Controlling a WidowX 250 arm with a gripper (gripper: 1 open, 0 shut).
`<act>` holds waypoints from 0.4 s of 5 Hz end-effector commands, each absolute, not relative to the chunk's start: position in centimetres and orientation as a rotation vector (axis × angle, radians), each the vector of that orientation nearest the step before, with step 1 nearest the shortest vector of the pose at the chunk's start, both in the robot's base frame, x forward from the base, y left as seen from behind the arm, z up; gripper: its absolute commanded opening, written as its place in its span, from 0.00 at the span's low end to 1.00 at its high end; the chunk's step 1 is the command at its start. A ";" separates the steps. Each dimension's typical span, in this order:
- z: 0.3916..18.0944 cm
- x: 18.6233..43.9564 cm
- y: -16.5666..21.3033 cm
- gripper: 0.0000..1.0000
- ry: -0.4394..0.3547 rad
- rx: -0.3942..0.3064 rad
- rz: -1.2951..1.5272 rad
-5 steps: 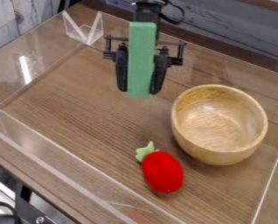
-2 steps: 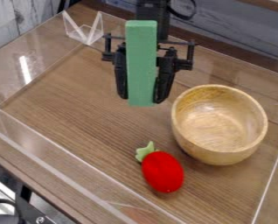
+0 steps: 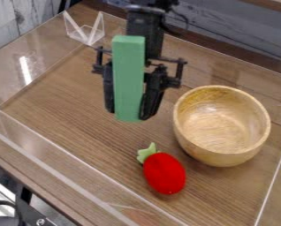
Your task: Remove the green block from the brown bowl and put it on the table
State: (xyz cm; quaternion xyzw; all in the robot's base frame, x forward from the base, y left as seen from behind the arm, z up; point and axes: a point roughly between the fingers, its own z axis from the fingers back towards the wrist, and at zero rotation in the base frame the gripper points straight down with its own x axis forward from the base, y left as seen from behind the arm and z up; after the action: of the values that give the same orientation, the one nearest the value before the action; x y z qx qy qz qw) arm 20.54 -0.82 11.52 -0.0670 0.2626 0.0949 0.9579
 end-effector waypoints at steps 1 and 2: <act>11.7 21.0 1.4 0.00 0.463 -0.141 0.199; 10.6 21.1 3.5 0.00 0.463 -0.145 0.208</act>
State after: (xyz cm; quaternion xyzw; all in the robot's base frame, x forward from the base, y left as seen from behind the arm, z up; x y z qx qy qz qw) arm 20.86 3.37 10.00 -0.0738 0.2451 0.1065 0.9608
